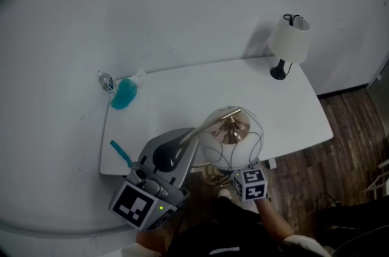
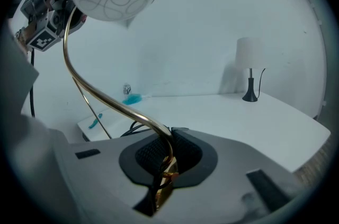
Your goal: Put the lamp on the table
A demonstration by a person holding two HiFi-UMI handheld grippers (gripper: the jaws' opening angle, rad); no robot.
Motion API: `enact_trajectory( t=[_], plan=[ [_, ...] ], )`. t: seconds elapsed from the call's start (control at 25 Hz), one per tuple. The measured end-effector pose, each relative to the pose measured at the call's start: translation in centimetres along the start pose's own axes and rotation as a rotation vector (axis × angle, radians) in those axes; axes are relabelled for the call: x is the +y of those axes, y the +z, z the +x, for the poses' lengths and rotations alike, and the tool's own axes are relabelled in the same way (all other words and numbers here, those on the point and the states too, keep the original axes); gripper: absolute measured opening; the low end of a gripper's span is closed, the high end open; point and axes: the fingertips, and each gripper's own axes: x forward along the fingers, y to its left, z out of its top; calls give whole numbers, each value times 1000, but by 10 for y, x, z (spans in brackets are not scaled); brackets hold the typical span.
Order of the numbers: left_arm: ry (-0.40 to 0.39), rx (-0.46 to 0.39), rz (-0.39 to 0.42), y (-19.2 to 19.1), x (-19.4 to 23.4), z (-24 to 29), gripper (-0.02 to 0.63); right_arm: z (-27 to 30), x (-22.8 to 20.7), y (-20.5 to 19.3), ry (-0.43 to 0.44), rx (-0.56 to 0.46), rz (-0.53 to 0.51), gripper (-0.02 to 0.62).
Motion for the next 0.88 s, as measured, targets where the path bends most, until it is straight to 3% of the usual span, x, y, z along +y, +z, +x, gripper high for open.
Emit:
enact_trajectory(
  t=[0.88],
  plan=[
    [64,35,-15,-24,42,61,12,63,-39,19,53,26,-7,14]
  ],
)
